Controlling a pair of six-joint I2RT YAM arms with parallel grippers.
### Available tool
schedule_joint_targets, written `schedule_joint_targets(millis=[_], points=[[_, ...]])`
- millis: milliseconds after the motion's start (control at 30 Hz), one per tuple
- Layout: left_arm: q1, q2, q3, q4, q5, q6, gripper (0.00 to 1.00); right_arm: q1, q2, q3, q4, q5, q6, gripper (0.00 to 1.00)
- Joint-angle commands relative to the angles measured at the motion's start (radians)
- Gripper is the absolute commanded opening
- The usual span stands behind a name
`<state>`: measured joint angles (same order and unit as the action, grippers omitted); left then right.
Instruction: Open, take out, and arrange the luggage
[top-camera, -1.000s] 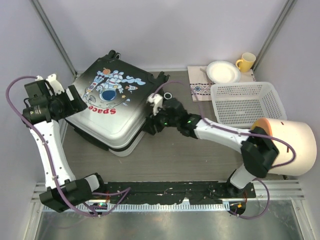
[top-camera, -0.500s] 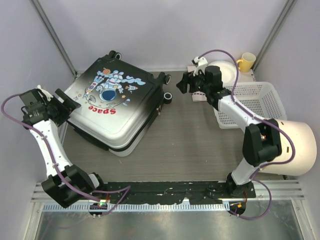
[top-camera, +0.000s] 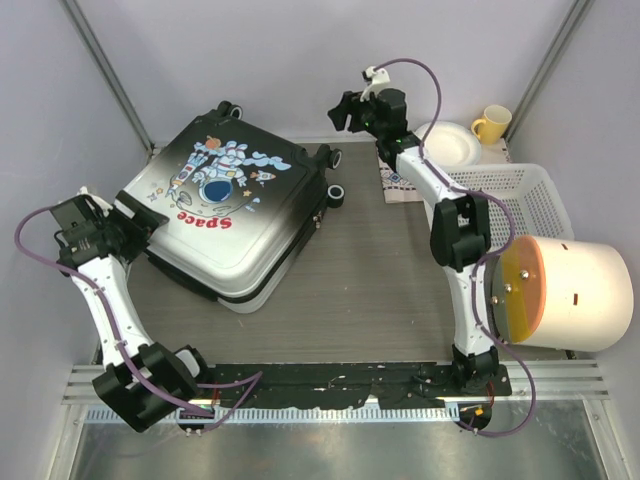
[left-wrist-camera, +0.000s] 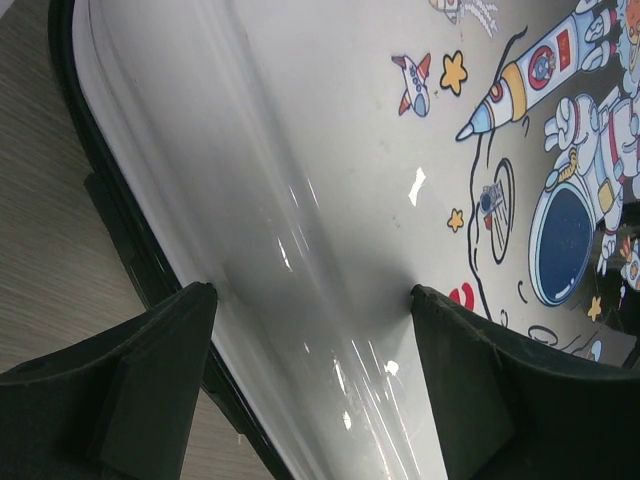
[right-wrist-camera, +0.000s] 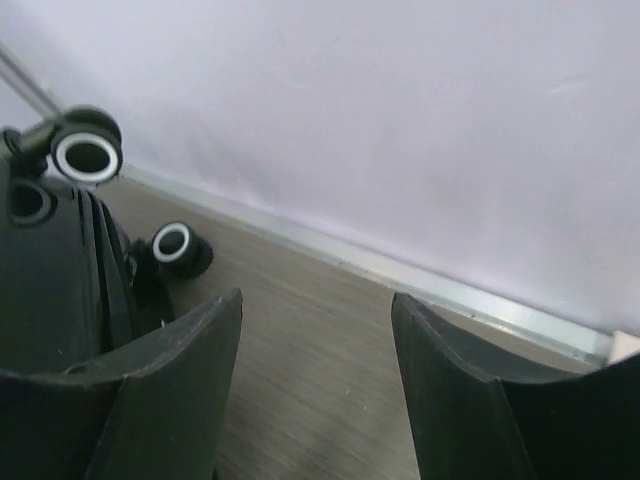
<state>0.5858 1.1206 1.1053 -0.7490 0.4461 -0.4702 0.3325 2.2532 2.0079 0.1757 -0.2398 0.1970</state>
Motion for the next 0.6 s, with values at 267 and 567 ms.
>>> schedule_joint_targets(millis=[267,567], points=[[0.003,-0.018,-0.073,-0.052,-0.046,0.001,0.84,0.095,0.057,0.049,-0.133,-0.315,-0.030,0.59],[-0.047,0.094,-0.068,-0.006,0.019,0.013,0.79,0.085,-0.127,-0.219,-0.353,-0.401,-0.224,0.39]])
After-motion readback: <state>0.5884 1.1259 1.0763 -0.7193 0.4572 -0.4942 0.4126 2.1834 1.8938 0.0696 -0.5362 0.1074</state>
